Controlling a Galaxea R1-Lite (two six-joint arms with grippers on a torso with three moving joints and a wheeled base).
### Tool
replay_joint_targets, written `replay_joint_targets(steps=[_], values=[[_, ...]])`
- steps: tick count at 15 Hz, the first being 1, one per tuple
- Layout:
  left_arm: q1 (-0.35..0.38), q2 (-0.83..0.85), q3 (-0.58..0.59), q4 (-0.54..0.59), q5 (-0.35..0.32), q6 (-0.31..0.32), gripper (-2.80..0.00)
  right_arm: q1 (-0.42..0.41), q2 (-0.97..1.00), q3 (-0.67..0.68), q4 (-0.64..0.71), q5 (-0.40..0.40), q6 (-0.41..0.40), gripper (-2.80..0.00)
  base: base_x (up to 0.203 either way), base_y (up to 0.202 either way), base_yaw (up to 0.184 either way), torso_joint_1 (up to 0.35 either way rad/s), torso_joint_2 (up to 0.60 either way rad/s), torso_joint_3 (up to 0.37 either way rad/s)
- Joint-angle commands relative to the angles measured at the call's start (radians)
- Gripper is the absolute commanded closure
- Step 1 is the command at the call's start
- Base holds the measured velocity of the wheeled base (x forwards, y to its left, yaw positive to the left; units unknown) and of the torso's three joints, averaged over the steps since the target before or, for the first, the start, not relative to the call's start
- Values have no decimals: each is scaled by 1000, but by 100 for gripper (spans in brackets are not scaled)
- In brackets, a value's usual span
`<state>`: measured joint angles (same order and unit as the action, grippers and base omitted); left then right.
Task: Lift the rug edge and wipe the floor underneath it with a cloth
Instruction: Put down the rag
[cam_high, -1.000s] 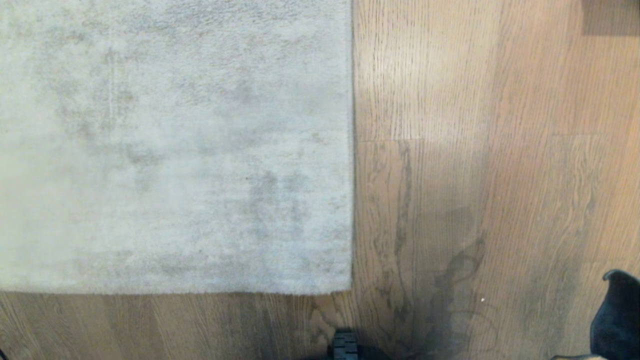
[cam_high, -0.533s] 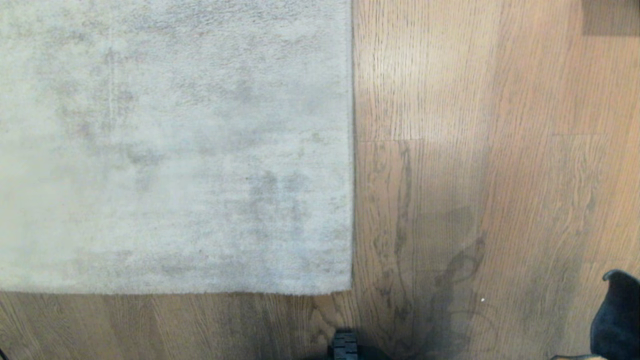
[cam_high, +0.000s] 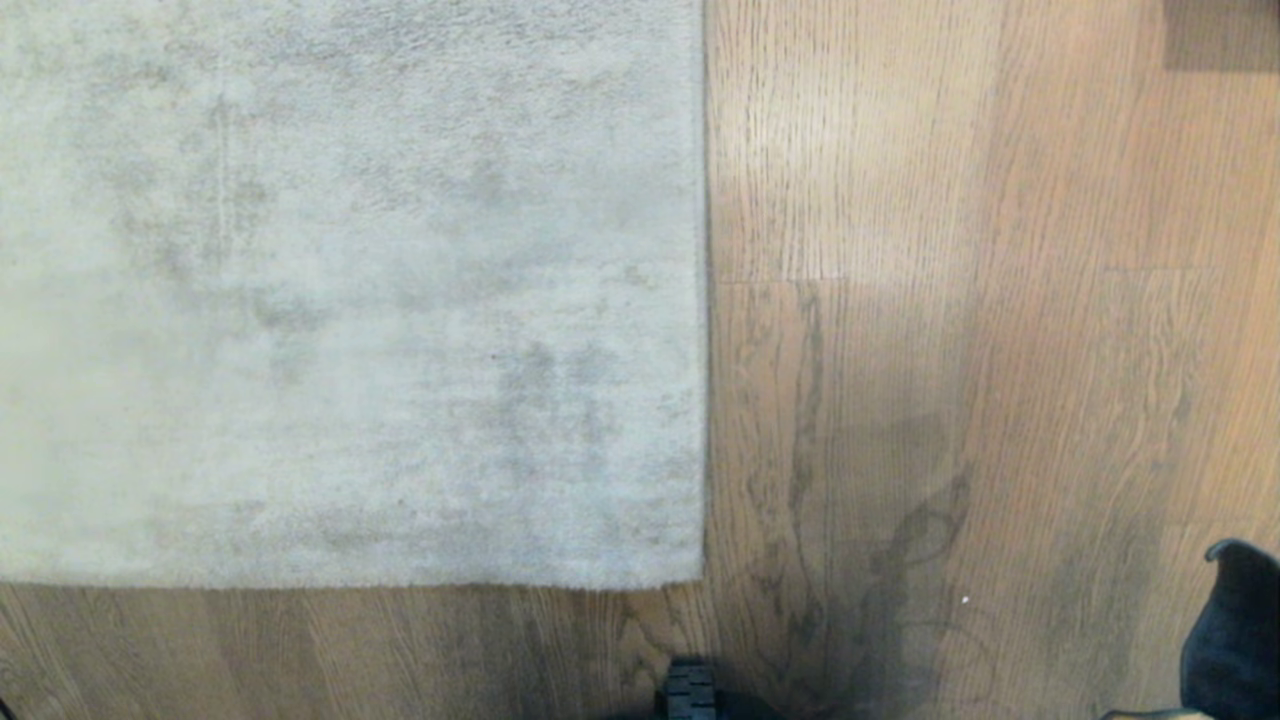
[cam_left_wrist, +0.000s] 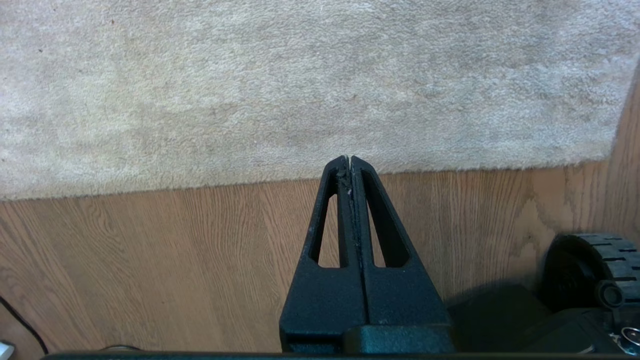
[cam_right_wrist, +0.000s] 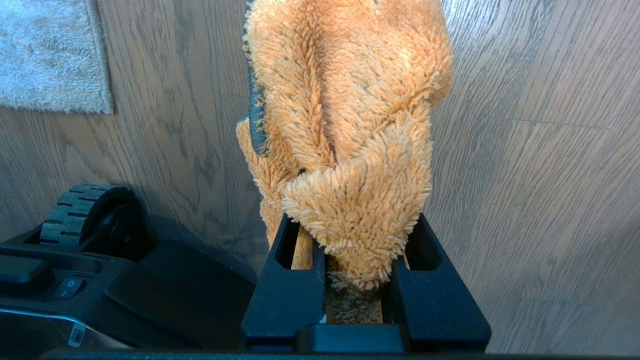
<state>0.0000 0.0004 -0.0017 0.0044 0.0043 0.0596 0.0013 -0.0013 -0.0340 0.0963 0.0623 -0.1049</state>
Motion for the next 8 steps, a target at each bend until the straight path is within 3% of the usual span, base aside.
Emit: replay_joint_targets(steps=[1,4,8], values=[[0,0,0,0,0,0,0,0,1,-1,0,1,-1,0,0,0,0,0,0,0],[0,0,0,0,0,0,0,0,1,0,0,1,-1,0,0,0,0,1,1,26],[0,0,0,0,0,0,0,0,1,0,0,1,-1,0,0,0,0,2,5,171]])
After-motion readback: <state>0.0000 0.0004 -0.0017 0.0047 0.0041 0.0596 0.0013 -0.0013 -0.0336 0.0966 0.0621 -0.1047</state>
